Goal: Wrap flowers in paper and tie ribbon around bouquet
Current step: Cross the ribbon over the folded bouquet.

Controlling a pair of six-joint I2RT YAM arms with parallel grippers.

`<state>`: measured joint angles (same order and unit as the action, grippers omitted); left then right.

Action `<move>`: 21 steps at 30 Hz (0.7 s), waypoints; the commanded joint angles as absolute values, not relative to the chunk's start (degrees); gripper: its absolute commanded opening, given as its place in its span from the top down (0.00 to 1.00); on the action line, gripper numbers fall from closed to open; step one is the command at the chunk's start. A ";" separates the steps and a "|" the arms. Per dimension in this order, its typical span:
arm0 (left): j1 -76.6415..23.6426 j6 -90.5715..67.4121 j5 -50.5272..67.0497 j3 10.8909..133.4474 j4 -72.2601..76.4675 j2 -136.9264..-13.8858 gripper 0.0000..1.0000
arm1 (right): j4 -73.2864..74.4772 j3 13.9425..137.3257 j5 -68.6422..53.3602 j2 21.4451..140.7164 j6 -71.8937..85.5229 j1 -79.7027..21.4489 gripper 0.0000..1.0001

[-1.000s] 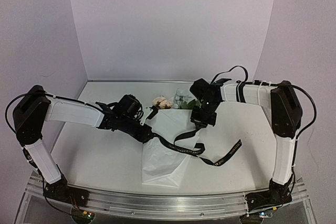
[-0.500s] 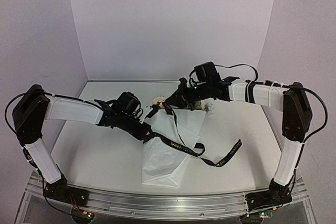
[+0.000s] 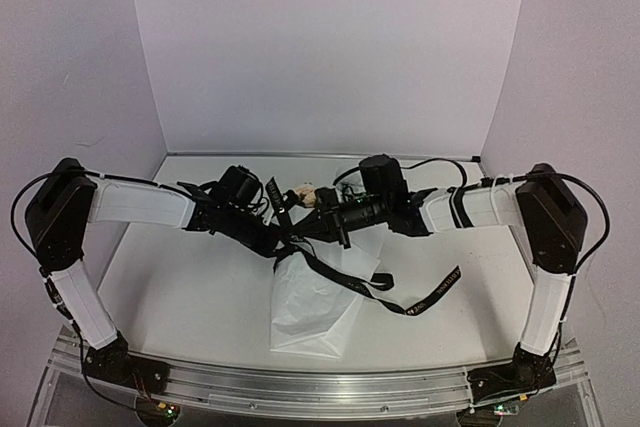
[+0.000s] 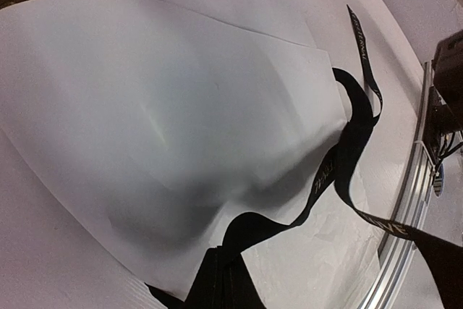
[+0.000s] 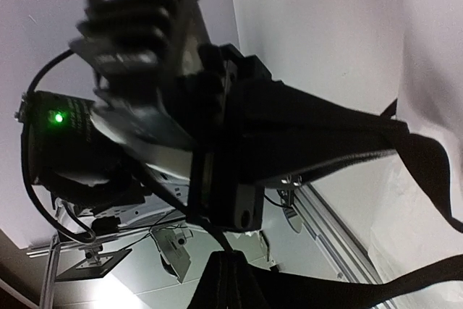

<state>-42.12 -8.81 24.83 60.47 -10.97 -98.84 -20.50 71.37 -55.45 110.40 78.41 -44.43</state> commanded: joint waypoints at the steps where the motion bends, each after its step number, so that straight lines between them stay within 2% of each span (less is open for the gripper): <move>1: -40.86 -9.10 27.15 63.25 -9.65 -99.84 1.00 | -26.10 68.57 -60.62 103.96 79.19 -45.45 1.00; 7: -40.34 -9.32 27.81 63.95 -9.34 -99.93 1.00 | -25.80 64.98 -63.23 104.78 79.81 -46.50 1.00; 15: -40.34 -9.17 27.19 65.20 -10.29 -99.93 1.00 | -23.78 60.62 -60.10 109.59 77.83 -46.85 1.00; 21: -40.25 -8.83 27.04 65.81 -10.92 -100.08 1.00 | -10.93 53.54 -51.81 105.56 66.22 -46.85 1.00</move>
